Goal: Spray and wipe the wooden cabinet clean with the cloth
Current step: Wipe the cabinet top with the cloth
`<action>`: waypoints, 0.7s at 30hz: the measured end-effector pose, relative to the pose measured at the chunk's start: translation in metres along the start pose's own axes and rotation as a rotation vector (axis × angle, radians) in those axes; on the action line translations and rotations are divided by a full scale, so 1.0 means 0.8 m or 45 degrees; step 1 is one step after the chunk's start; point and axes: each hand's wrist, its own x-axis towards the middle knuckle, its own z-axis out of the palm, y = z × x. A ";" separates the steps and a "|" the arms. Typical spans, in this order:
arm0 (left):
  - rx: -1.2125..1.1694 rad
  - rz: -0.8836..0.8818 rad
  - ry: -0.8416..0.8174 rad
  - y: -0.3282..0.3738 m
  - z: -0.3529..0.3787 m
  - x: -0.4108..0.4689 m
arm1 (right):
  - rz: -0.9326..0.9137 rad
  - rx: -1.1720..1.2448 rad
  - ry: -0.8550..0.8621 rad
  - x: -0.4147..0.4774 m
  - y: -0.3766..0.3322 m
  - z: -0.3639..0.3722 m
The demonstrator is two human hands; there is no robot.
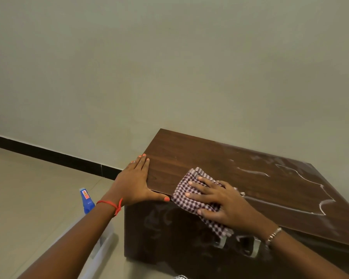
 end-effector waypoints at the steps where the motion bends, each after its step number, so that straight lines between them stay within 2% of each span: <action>1: 0.006 0.003 0.010 0.000 0.000 0.000 | 0.024 0.008 0.014 -0.013 0.009 -0.003; 6: 0.071 0.036 -0.014 0.002 -0.002 0.001 | 0.294 0.052 0.059 -0.036 0.037 -0.014; 10: 0.256 0.057 -0.068 0.005 -0.007 0.004 | 0.329 -0.040 0.063 -0.024 0.017 -0.008; 15: 0.276 0.387 0.019 0.068 -0.014 0.004 | 0.214 0.028 0.087 -0.064 0.030 0.000; 18: 0.232 0.545 -0.002 0.112 -0.006 0.019 | 0.333 0.070 0.109 -0.090 0.054 -0.011; 21: 0.189 0.577 -0.123 0.131 0.007 0.030 | 0.515 0.072 0.111 -0.092 0.074 -0.020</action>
